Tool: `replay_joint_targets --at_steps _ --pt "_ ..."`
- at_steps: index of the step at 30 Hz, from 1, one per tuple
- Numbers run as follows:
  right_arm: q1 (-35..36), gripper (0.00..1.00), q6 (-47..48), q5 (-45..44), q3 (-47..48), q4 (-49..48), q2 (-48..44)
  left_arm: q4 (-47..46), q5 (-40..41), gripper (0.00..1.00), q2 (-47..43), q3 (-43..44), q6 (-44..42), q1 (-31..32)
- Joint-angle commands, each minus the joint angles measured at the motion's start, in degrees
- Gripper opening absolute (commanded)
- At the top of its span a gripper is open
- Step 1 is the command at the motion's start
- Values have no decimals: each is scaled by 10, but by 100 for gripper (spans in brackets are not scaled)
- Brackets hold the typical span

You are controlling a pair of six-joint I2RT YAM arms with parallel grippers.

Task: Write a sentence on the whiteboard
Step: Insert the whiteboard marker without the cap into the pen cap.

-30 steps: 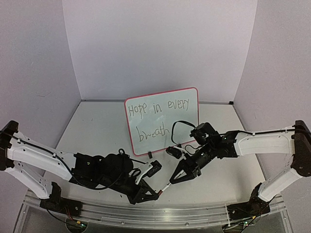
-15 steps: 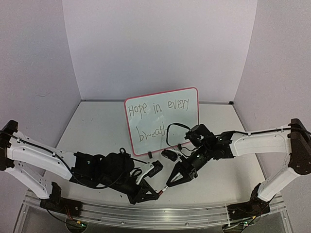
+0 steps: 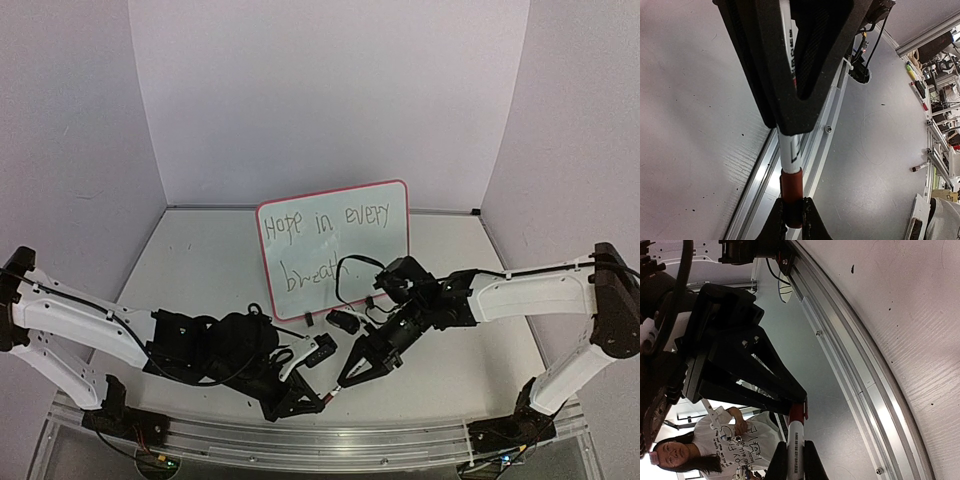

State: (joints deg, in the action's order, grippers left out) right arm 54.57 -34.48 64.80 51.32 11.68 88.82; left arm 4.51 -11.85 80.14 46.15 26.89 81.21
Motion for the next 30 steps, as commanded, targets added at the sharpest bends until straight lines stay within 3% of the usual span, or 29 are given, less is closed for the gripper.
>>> replay_joint_targets --at_steps 1,30 --pt "21 0 6 27 27 -16 7 -71 33 0 -8 59 -40 -7" --pt "34 0 -16 61 24 -47 -2 -88 -13 0 6 167 -145 -9"
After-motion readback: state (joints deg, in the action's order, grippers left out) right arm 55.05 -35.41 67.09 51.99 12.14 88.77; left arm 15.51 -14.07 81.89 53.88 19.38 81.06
